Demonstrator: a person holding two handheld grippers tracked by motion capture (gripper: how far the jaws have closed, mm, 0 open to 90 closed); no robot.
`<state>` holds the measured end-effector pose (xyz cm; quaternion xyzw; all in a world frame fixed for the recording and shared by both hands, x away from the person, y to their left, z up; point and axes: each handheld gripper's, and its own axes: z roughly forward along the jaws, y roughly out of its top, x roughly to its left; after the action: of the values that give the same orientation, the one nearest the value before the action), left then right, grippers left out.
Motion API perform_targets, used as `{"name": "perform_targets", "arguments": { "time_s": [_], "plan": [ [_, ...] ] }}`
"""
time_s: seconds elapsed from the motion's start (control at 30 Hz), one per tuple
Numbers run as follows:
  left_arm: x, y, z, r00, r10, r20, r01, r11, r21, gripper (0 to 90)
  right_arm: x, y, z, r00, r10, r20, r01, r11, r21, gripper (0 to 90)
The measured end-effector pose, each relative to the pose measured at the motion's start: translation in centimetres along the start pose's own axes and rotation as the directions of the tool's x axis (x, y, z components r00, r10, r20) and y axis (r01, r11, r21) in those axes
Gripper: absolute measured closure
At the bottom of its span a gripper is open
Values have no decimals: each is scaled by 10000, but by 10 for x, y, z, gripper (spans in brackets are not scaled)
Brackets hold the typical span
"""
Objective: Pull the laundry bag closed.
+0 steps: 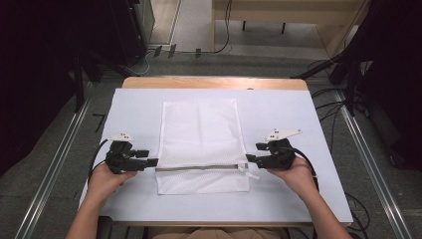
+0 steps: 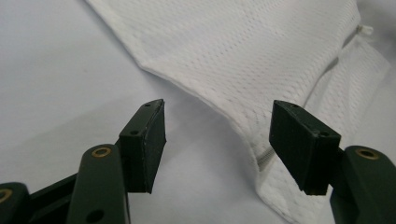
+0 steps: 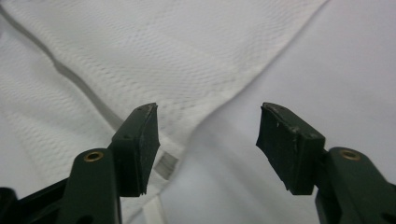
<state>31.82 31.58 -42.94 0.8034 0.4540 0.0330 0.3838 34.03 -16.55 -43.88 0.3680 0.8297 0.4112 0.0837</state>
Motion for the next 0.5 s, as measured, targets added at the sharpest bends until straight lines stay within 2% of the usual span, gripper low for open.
{"name": "perform_targets", "arguments": {
  "time_s": [0.1, 0.27, 0.37, 0.5],
  "plan": [
    [3, 0, -2, 9994, -97, -335, 90, 9997, -217, 359, -11, -3, -7, 9993, 176, 315, -167, 9995, -261, 364],
    [7, 1, -6, 9968, -57, -794, 8, 9981, -615, 346, -28, -10, -19, 9949, 675, 755, -621, 9955, -718, 314],
    [9, 2, -7, 9943, -198, -1044, 105, 9959, -894, 340, -40, -15, -25, 9880, 1036, 1145, -923, 9907, -999, 286],
    [13, 3, -4, 9924, -288, -1200, 178, 9956, -922, 332, -53, -22, -26, 9767, 1332, 1685, -1132, 9859, -1229, 238]
  ]
}}
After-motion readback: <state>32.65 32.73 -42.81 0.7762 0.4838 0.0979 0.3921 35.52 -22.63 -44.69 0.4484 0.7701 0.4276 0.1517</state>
